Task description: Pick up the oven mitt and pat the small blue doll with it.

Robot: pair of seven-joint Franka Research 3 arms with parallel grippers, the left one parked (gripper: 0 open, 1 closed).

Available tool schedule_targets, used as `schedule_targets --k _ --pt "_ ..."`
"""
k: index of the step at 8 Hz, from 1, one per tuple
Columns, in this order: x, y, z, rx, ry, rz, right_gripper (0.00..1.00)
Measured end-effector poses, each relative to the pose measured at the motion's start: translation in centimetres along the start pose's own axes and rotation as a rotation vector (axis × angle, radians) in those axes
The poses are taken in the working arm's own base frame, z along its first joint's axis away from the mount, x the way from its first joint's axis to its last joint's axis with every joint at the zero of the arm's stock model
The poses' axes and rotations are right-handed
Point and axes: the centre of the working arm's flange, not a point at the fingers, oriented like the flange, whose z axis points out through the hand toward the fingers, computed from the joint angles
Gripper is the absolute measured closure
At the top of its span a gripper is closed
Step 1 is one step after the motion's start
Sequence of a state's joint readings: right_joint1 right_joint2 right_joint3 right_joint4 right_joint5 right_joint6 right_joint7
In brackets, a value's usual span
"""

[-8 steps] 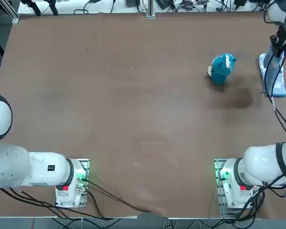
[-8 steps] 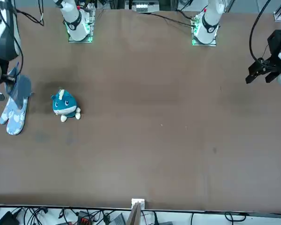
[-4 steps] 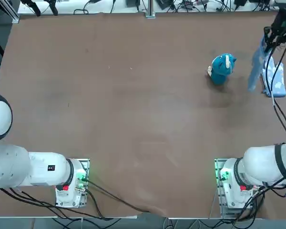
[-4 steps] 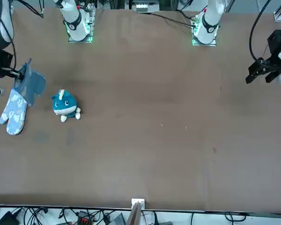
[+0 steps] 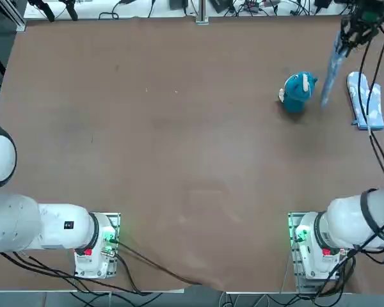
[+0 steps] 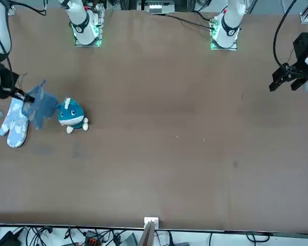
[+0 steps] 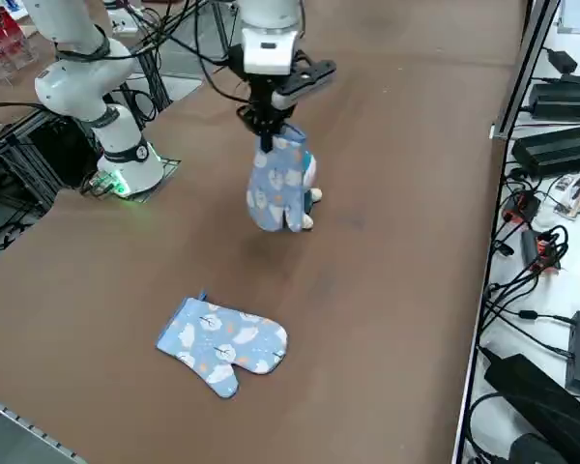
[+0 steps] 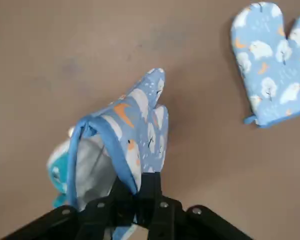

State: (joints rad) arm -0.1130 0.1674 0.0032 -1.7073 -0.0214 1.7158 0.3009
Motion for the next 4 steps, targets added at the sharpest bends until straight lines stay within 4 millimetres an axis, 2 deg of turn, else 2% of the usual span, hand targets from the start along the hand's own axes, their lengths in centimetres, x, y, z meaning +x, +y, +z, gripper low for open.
schedule_targets --k 1,2,4 --pt "0.8 -2.2 0.0 -0.001 0.010 0.010 0.96" --pt "1.8 -3.3 -0.2 0.002 0.023 0.013 0.96" --pt "3.8 -3.6 -1.7 0.092 0.038 0.098 0.96"
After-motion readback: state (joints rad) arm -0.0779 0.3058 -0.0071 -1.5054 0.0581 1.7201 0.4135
